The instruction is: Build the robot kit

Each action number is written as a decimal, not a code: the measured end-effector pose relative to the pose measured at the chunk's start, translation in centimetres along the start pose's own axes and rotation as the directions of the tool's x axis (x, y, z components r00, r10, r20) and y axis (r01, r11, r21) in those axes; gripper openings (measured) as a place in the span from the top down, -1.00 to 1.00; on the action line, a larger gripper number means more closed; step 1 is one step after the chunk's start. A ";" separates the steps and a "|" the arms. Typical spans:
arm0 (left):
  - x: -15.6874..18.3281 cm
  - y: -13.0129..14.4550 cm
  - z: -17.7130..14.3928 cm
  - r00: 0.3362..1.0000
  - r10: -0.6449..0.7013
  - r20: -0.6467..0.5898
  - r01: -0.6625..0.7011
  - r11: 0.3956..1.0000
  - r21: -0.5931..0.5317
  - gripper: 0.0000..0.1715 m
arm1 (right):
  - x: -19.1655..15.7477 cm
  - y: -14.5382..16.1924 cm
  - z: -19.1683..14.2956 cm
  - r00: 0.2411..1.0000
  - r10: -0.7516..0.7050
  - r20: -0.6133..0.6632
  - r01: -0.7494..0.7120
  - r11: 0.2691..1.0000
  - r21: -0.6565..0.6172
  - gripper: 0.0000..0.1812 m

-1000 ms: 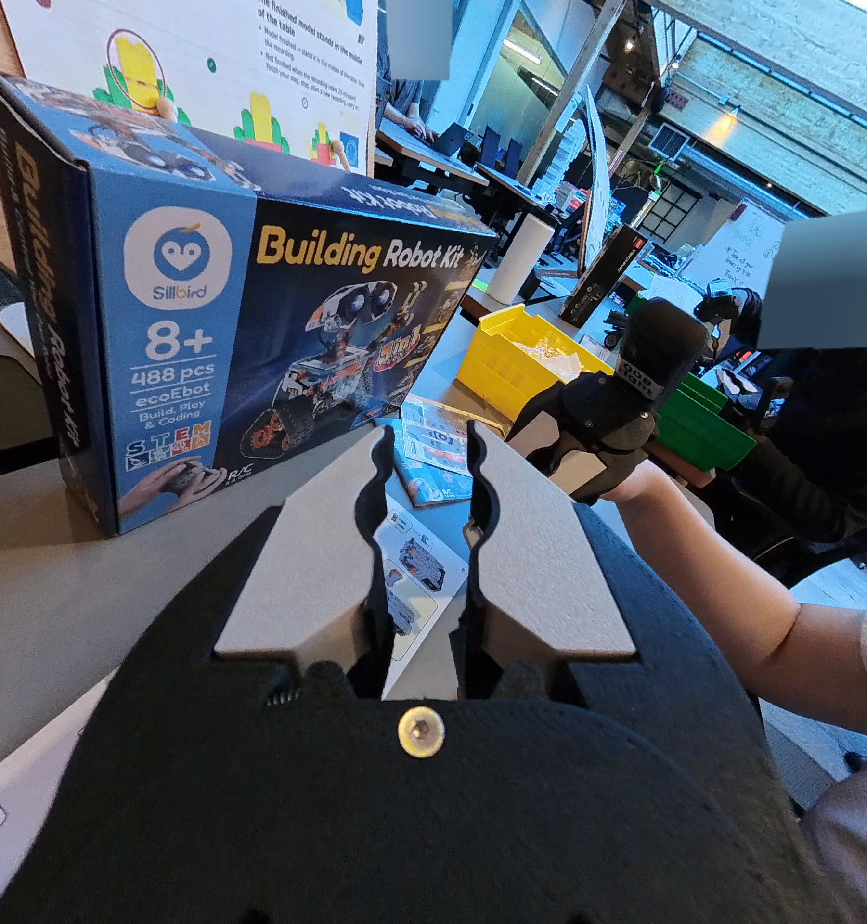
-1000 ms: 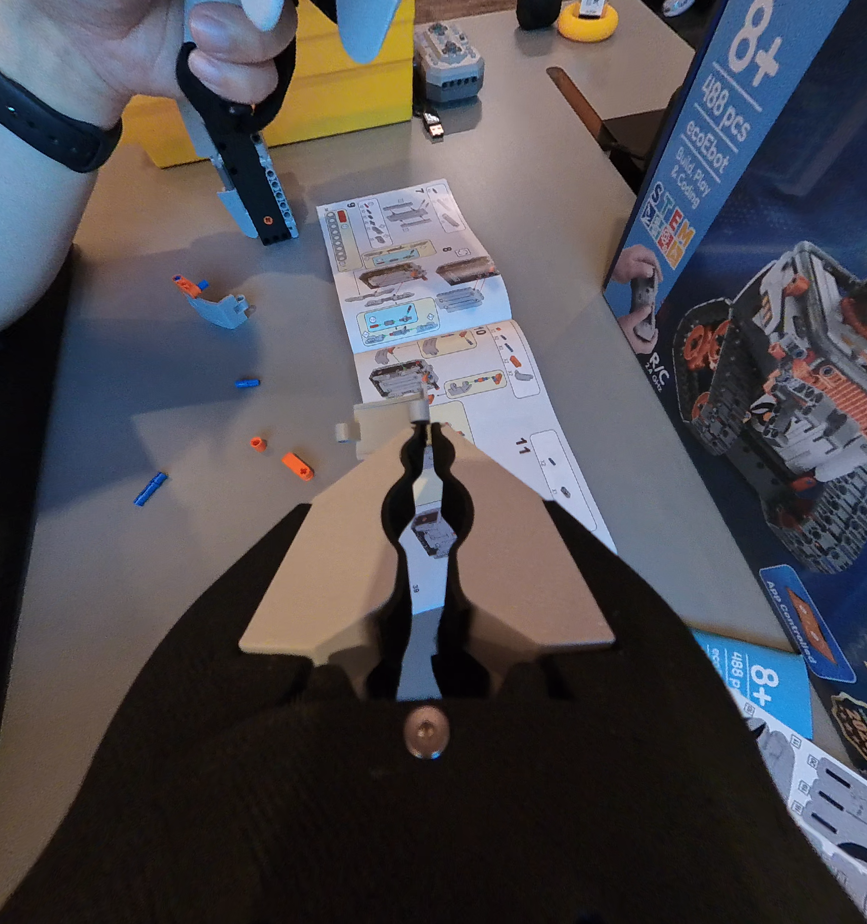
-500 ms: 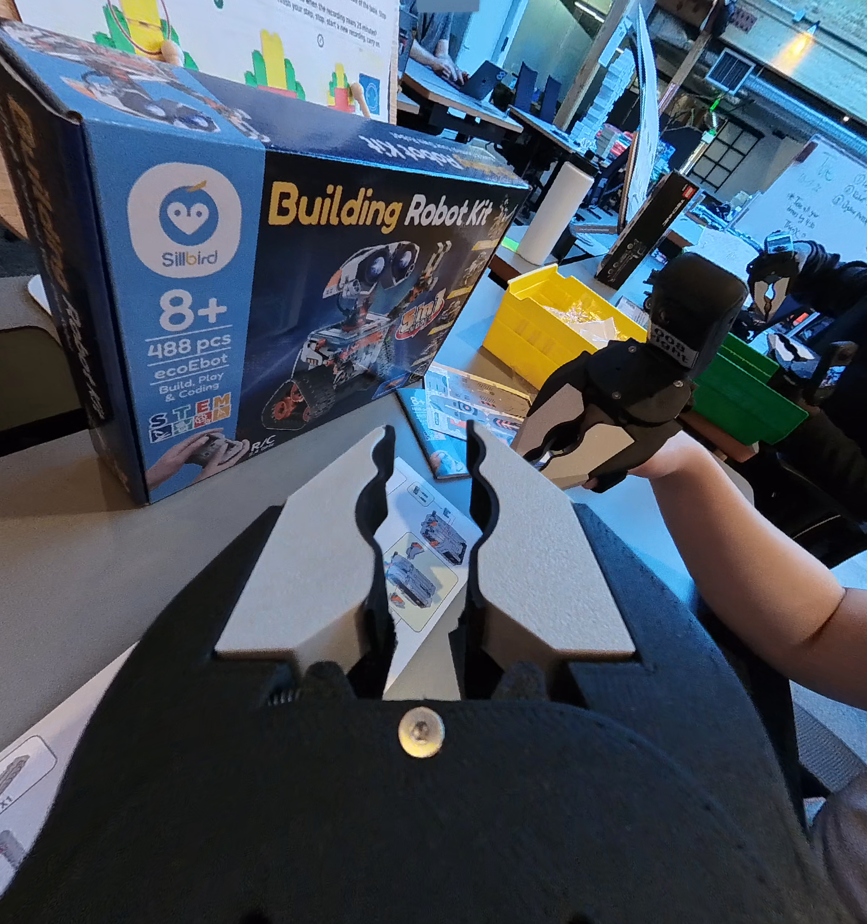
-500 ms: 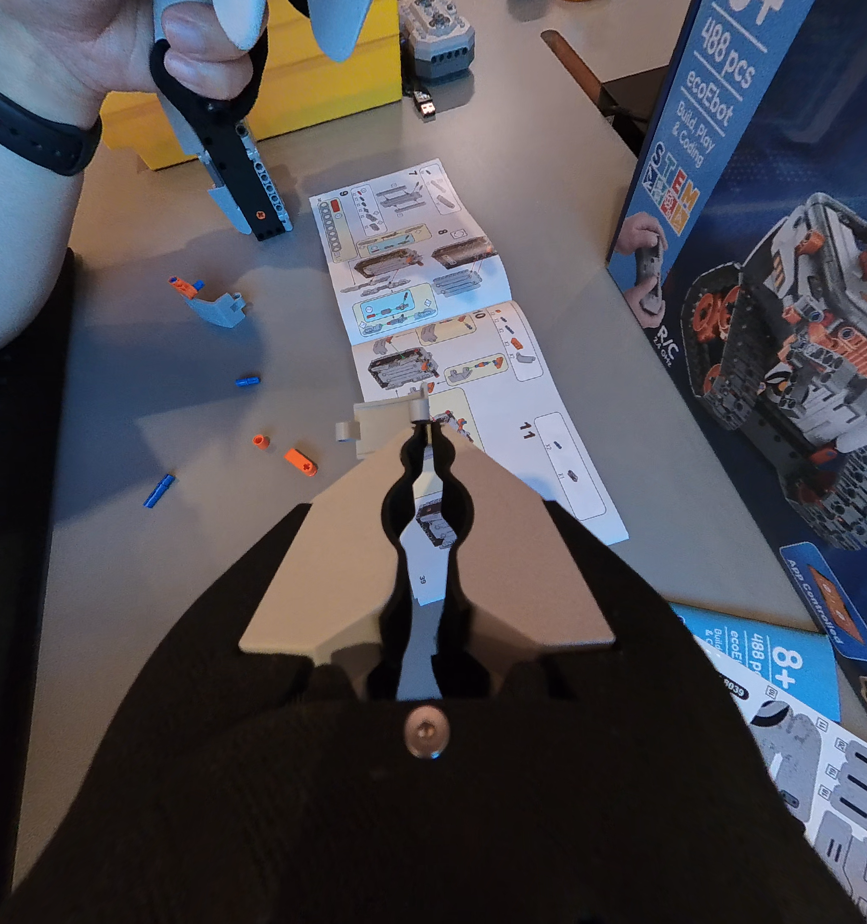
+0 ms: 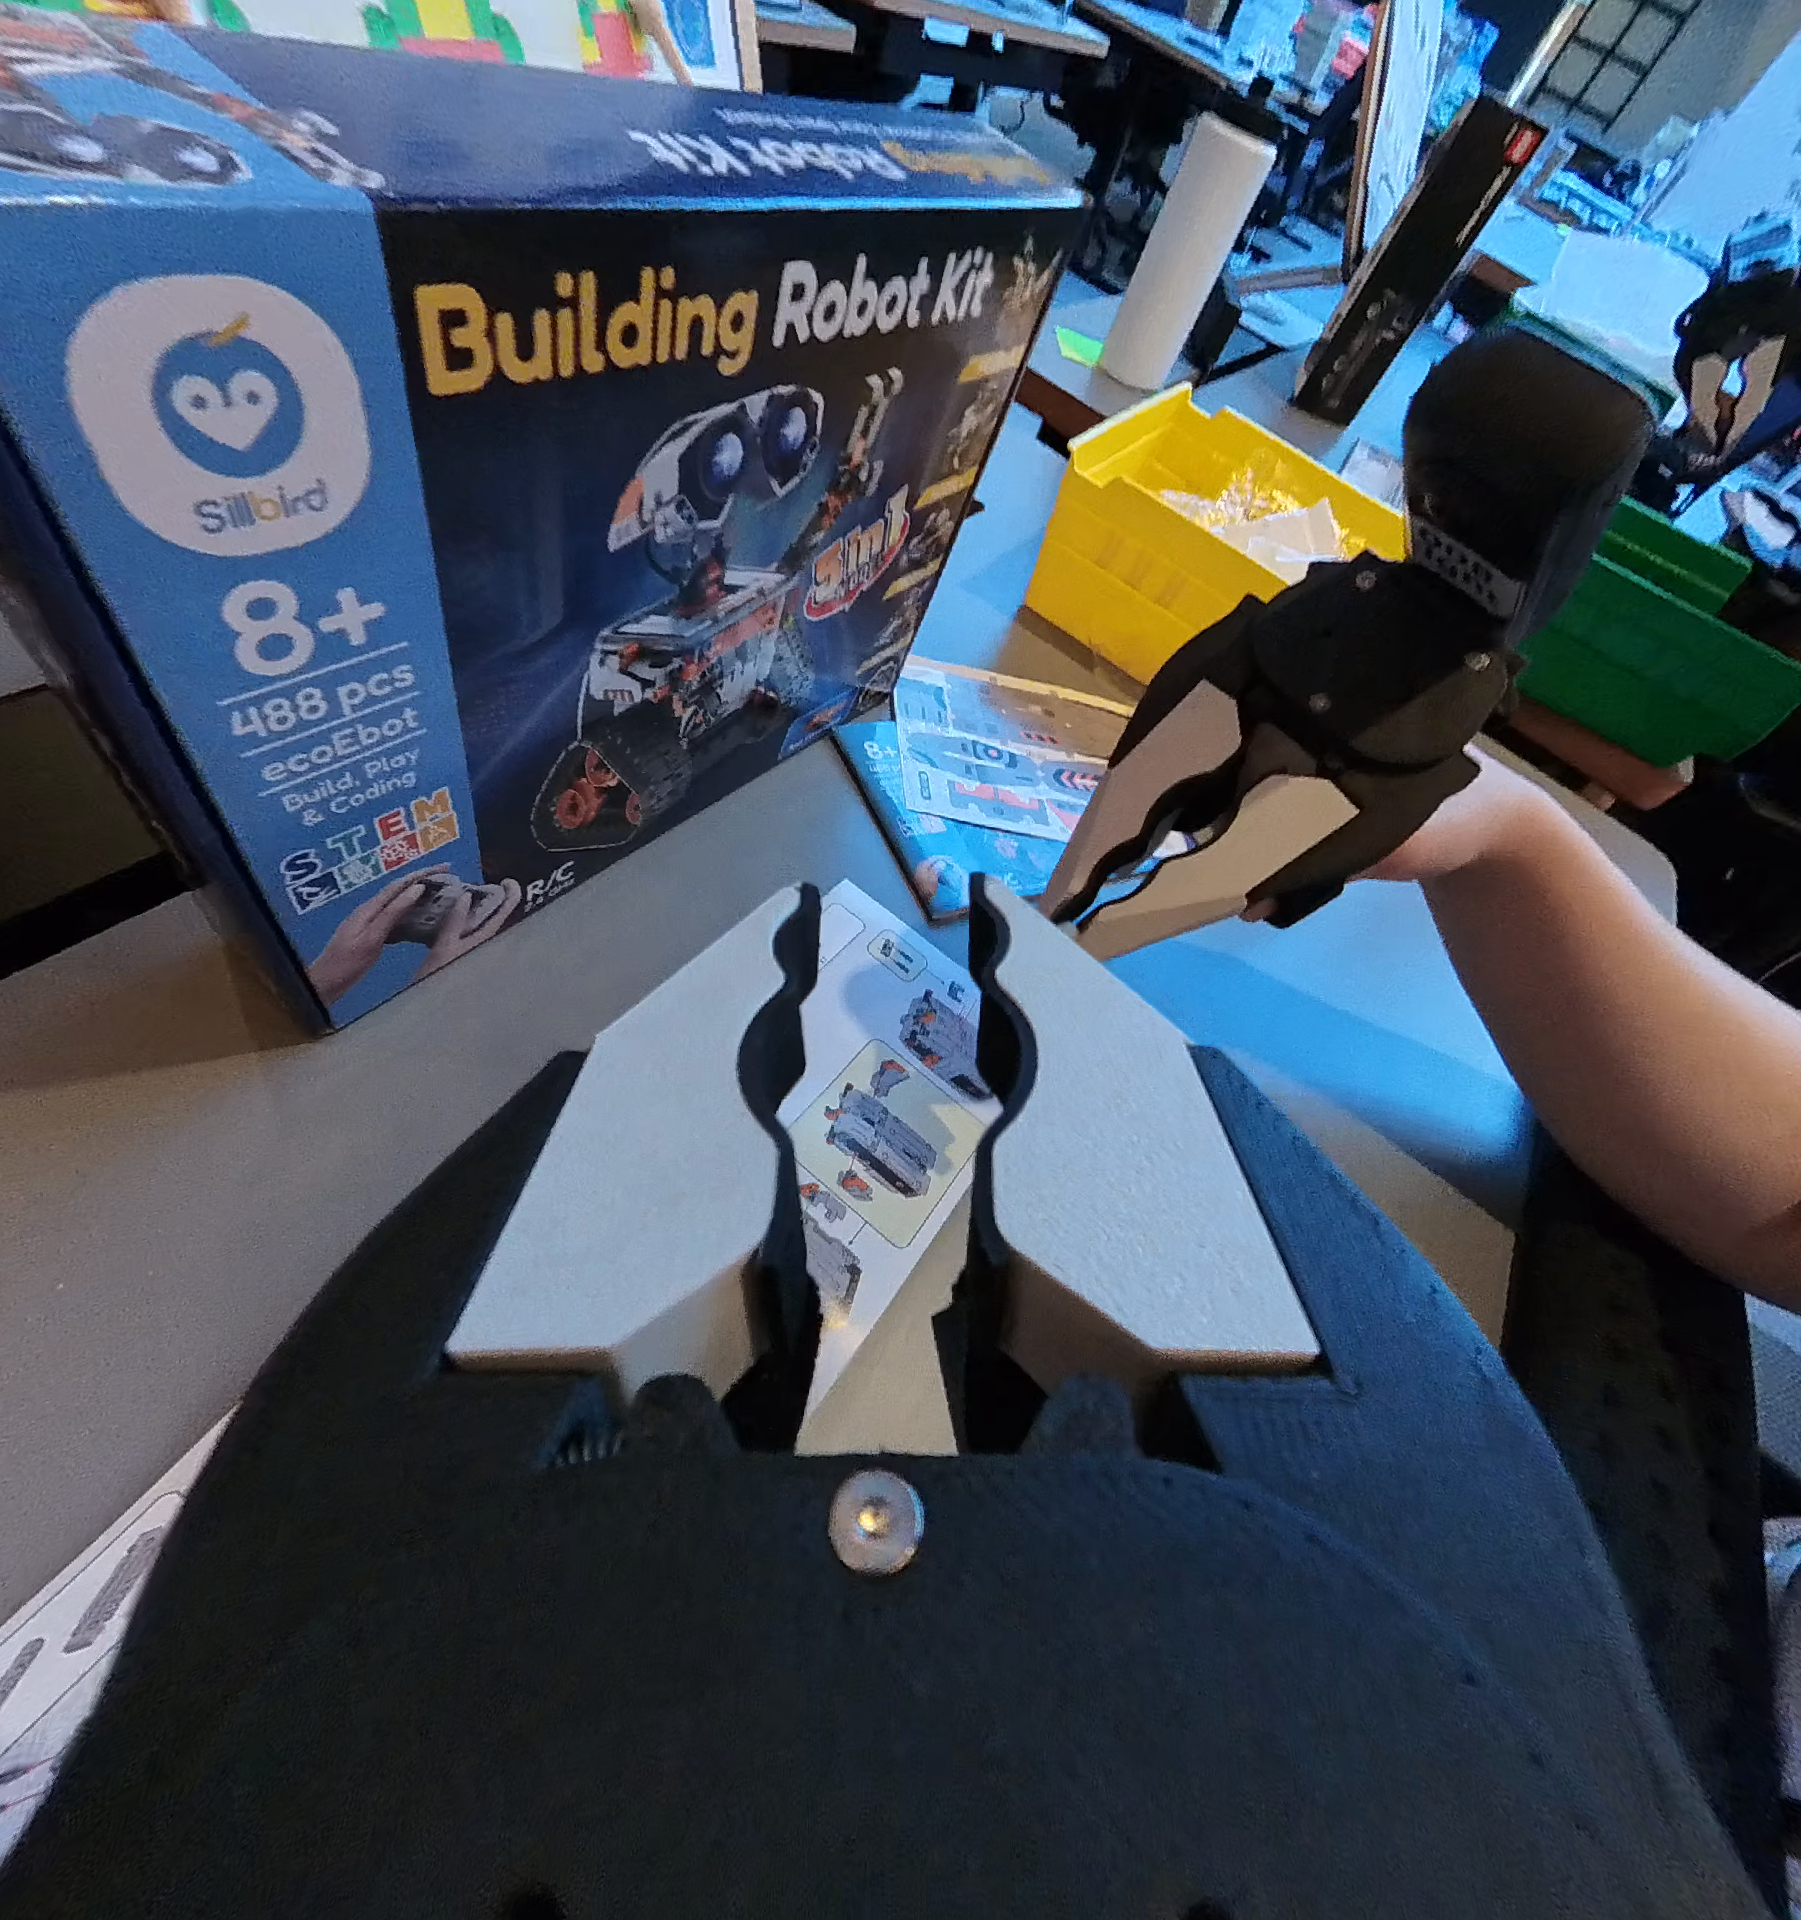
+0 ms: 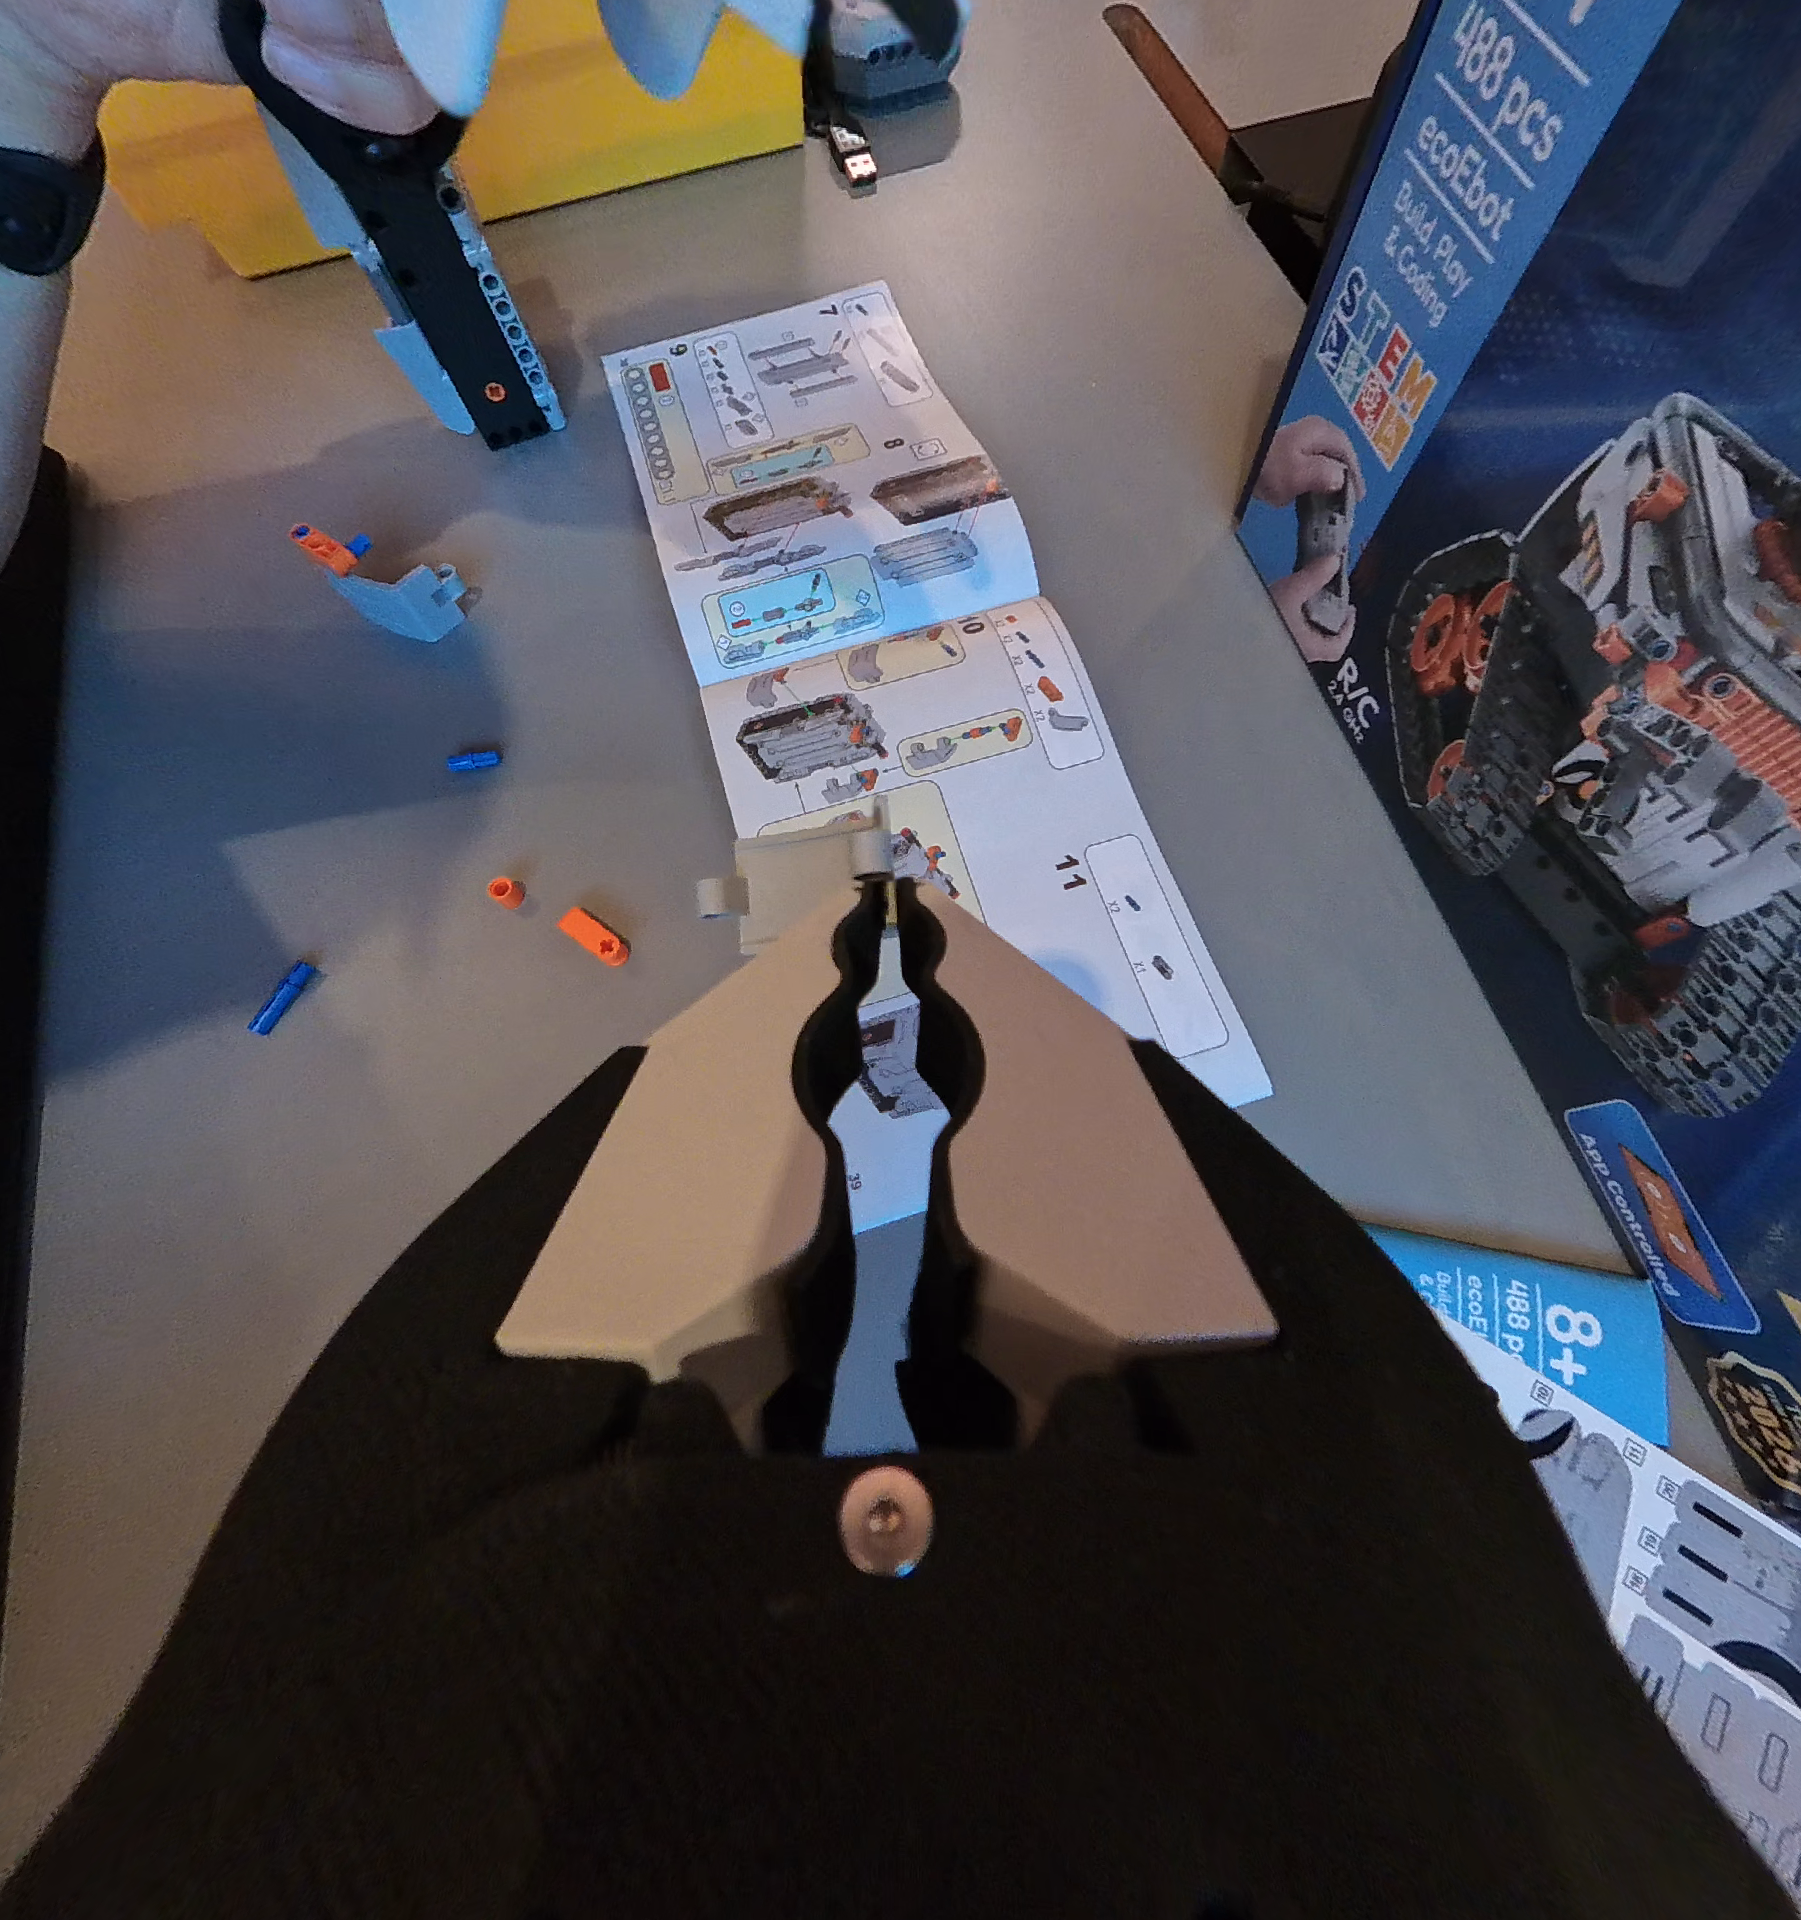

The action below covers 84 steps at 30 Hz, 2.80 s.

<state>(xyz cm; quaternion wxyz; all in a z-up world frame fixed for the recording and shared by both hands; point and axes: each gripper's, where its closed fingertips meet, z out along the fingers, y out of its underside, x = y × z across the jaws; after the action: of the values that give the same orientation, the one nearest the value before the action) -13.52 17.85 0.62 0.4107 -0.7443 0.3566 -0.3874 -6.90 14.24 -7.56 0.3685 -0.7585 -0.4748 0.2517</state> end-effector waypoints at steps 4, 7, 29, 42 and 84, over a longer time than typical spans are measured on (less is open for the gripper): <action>0.4 1.5 1.0 0.999 0.045 0.005 -0.045 0.995 -0.090 0.69 | -0.1 -0.6 -0.3 1.000 -0.018 -0.008 0.018 1.000 0.026 0.99; 1.2 2.4 1.7 0.998 0.043 -0.044 -0.049 0.989 -0.136 0.70 | -0.7 -1.4 -0.5 0.999 -0.037 0.027 0.035 0.996 0.079 0.99; 5.7 0.7 1.3 0.889 -0.159 -0.428 0.153 0.987 -0.051 0.58 | -1.1 -7.9 -3.9 0.982 -0.134 -0.131 0.178 0.888 0.424 0.98; 5.8 1.4 1.5 0.924 -0.065 -0.376 0.044 0.997 -0.066 0.98 | -1.4 -8.5 -3.5 0.952 -0.204 -0.229 0.284 0.869 0.405 0.98; 12.2 12.4 4.2 0.253 0.844 -0.472 -0.956 0.143 -0.256 0.99 | -10.3 3.2 -1.6 0.461 0.618 0.637 -0.442 0.782 -0.439 0.70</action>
<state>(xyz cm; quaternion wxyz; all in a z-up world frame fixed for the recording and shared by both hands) -7.13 3.84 -8.48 0.3097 -0.4064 0.8590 -0.0312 -8.36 3.53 -8.85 -0.0432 -0.7264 -0.3453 0.5926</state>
